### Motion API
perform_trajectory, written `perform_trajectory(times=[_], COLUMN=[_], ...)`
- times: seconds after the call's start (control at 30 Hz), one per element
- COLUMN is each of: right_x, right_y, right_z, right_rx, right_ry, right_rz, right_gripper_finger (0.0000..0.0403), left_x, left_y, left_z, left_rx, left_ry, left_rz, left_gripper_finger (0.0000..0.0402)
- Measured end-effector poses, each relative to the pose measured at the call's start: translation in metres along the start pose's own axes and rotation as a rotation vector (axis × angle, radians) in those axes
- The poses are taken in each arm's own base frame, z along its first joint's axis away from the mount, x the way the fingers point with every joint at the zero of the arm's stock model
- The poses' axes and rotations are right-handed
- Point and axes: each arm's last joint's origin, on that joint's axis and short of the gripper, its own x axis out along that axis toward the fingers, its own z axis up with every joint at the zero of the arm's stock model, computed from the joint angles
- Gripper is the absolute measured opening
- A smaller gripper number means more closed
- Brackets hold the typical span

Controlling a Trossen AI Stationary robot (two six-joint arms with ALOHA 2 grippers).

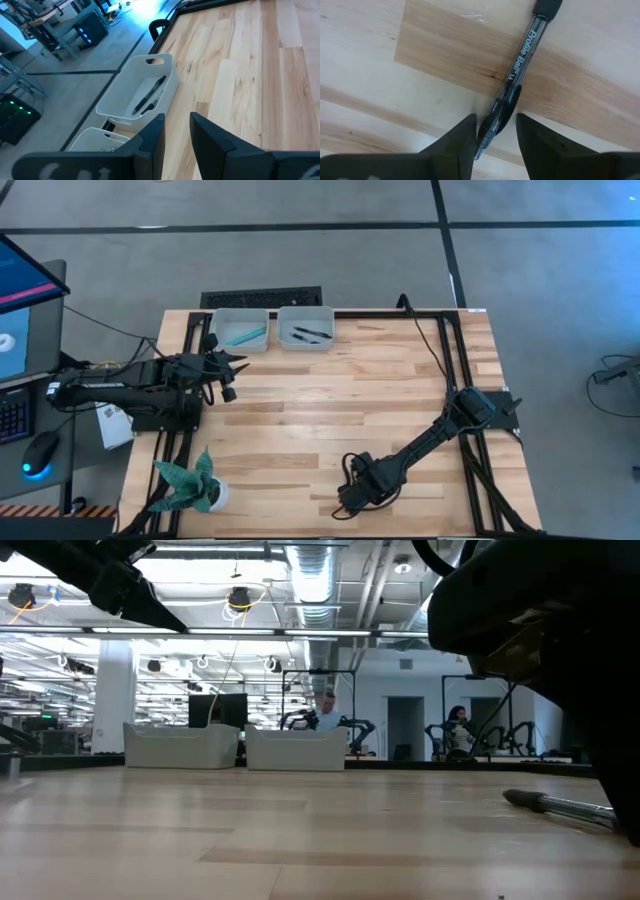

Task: Sort pens & pencils
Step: Put the black pen into the right gray bin

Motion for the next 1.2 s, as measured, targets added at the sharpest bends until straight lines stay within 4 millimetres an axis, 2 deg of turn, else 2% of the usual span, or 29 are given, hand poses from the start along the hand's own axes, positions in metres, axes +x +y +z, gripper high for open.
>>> perform_trajectory(times=[0.47,0.7,1.07,1.2], right_x=[0.0,0.0,-0.001,-0.001], right_y=[0.001,0.002,0.002,0.001], right_z=[0.01,0.01,0.011,0.011], right_rx=[0.072,0.073,0.075,0.074], right_ry=[-0.004,-0.01,-0.011,-0.013], right_rz=[-0.003,0.001,0.001,-0.004], right_gripper_finger=[0.0137,0.012,0.0117,0.0099], left_x=[0.0,0.0,0.0,0.0], left_y=[0.0,0.0,0.0,0.0], left_z=[0.0,0.0,0.0,0.0], left_rx=[0.02,0.02,0.019,0.019], left_ry=[0.001,0.001,0.001,0.001], left_rz=[0.001,0.001,0.0,0.0], left_gripper_finger=[0.0082,0.0082,0.0082,0.0082])
